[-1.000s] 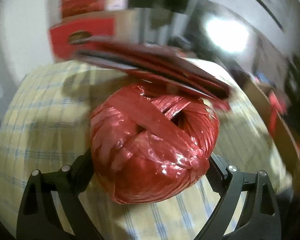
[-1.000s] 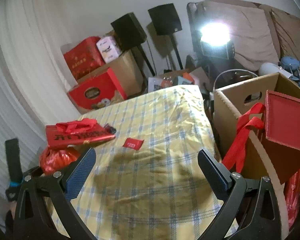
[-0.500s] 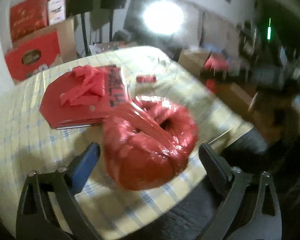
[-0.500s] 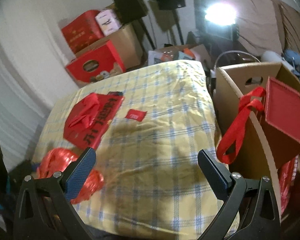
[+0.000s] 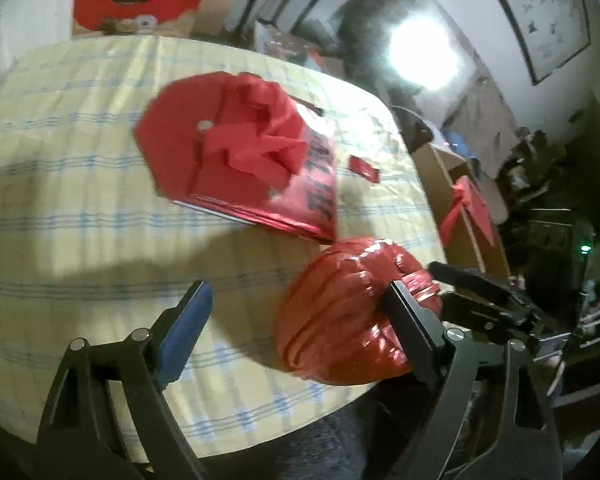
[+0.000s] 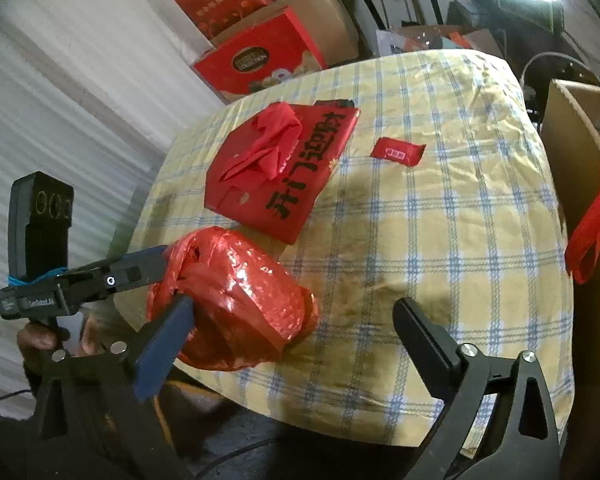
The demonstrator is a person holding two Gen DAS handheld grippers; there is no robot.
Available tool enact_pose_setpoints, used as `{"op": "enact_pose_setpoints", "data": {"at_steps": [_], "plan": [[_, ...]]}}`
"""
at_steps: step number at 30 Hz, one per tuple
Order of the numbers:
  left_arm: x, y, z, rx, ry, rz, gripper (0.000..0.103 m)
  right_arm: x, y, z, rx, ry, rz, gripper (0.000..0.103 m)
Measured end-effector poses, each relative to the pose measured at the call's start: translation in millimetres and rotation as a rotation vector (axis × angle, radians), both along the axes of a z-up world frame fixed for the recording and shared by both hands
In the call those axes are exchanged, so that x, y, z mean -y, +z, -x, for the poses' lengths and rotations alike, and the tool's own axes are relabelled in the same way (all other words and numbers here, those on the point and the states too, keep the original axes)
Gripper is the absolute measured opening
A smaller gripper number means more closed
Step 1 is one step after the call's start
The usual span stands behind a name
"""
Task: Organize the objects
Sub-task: 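Close the left gripper on the red ribbon ball while the right gripper approaches it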
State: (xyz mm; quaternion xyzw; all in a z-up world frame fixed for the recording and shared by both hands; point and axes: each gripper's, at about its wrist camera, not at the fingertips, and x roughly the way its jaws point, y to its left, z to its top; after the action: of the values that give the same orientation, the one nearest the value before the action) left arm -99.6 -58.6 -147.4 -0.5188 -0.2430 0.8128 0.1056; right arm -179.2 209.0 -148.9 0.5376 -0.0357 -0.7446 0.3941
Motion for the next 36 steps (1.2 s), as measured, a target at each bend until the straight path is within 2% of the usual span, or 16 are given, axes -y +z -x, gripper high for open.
{"op": "enact_pose_setpoints", "data": {"at_steps": [3,8,15,19,20,23,30,34,36], "plan": [[-4.2,1.4,1.9,-0.006,-0.018,0.004,0.082,-3.3,4.5,0.1,0.000,-0.006,0.025,0.094],[-7.3,3.3,1.5,-0.012,-0.032,0.004,0.080,-6.6,12.7,-2.4,0.002,0.003,0.067,0.092],[-15.5,6.0,-0.6,-0.015,-0.059,0.021,0.081,11.7,11.8,-15.9,-0.016,0.104,0.012,0.092],[-24.3,10.3,-3.2,-0.016,-0.095,0.062,0.081,14.4,3.5,-12.7,0.005,0.086,-0.007,0.091],[-26.8,10.7,-3.6,-0.015,-0.109,0.065,0.082,12.5,3.3,-11.9,0.003,0.079,-0.014,0.084],[-33.1,10.6,-4.7,-0.014,-0.140,0.067,0.083,8.0,0.0,-11.0,0.027,0.090,-0.006,0.076],[-41.4,7.0,-3.4,-0.005,-0.168,0.053,0.086,16.1,0.1,-18.4,0.007,0.141,-0.021,0.056],[-44.1,8.1,-4.5,-0.002,-0.168,0.064,0.087,15.0,-0.1,-19.1,0.003,0.148,-0.014,0.053],[-47.0,12.3,-5.7,0.002,-0.163,0.108,0.087,15.8,0.1,-19.8,-0.001,0.149,-0.017,0.053]]}}
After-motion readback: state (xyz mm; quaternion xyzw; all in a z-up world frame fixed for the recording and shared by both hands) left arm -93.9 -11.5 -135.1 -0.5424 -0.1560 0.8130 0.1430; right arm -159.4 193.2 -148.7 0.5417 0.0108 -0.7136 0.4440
